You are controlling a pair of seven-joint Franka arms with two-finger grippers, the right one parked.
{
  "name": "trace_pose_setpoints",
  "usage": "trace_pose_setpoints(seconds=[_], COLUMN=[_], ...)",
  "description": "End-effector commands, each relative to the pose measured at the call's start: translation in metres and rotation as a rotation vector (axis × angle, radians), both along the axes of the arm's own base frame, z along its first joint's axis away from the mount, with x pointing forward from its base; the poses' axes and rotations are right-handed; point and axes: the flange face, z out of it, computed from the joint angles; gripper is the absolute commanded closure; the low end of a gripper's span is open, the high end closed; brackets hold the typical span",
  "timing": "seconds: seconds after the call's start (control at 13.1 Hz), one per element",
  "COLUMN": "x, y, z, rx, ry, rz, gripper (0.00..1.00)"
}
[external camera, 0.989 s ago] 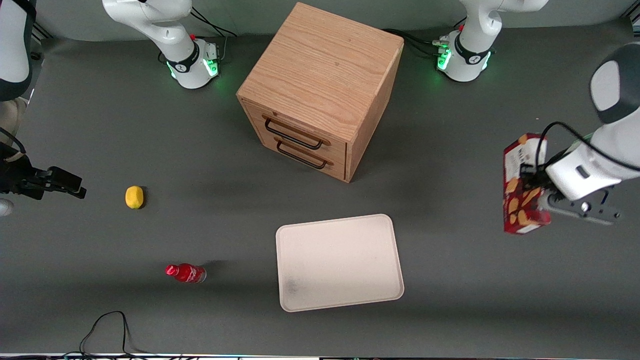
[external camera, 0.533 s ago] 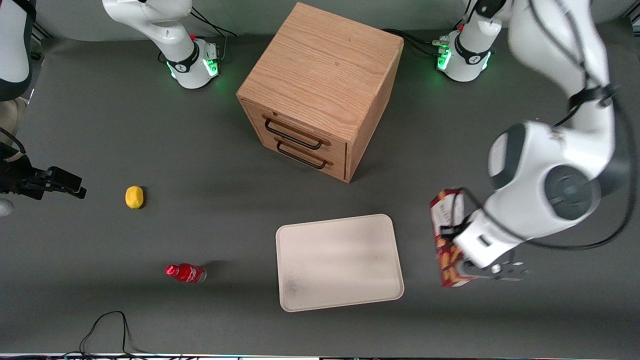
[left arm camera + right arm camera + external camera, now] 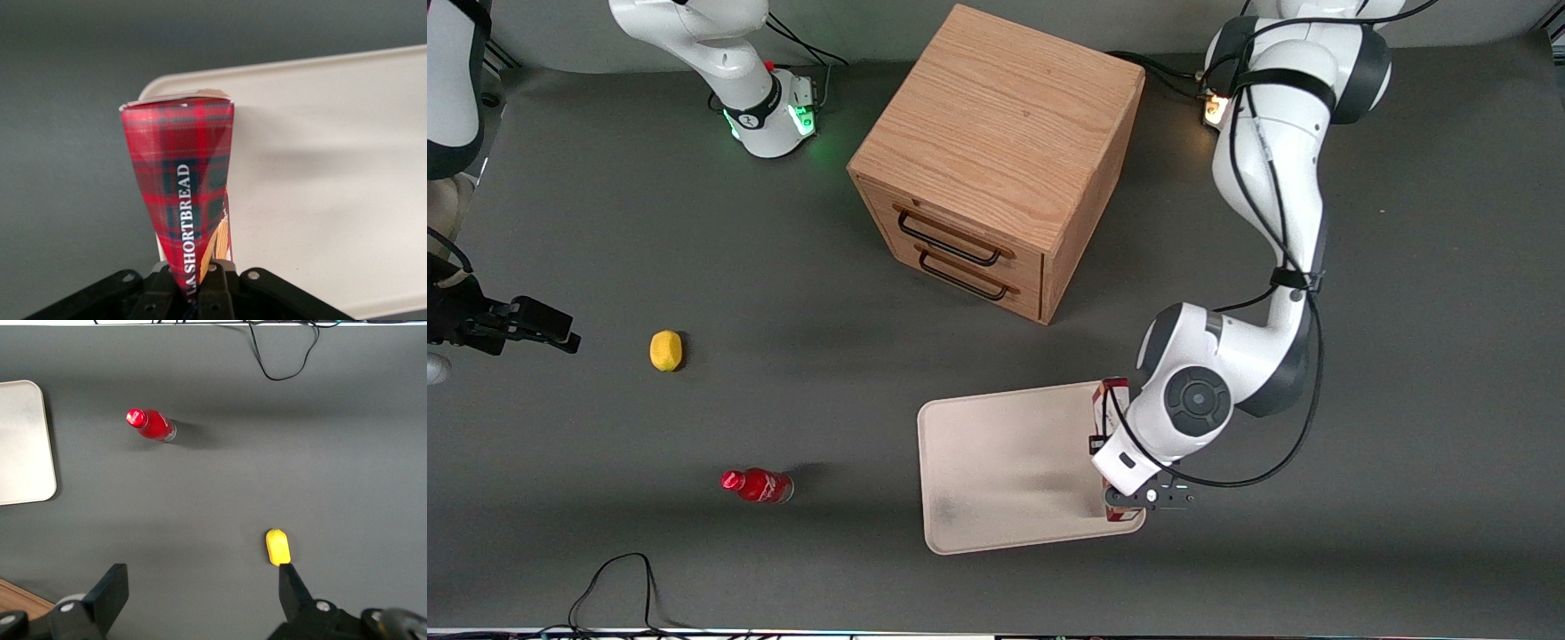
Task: Place red cookie box on tray
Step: 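Carry the box over the white tray and lower it onto the tray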
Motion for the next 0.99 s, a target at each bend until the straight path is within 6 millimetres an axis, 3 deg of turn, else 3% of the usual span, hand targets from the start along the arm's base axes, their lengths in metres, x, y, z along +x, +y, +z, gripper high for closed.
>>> trace_pose_setpoints(seconds=[0.0,0.08,0.3,0.46,0.61,0.84,0.91], x=[0.0,0.0,0.003,0.004,-0.001,-0.017,-0.022], y=[0.003,0.004,0.004,0.004,0.019,0.043,0.059], z=[-0.004,-0.007,-0.008,0.003,0.035,0.106,0.122], rx=[0.013,0.02,0.002,-0.009,-0.022,-0.043,-0.046], ry=[0.018,0.015,-0.025,-0.035,-0.036,-0.048,-0.038], rz=[0.059,0.051,0.061,0.065,0.075,0.099,0.12], gripper=[1.0,0.01,0.0,0.0,0.0,0.0,0.0])
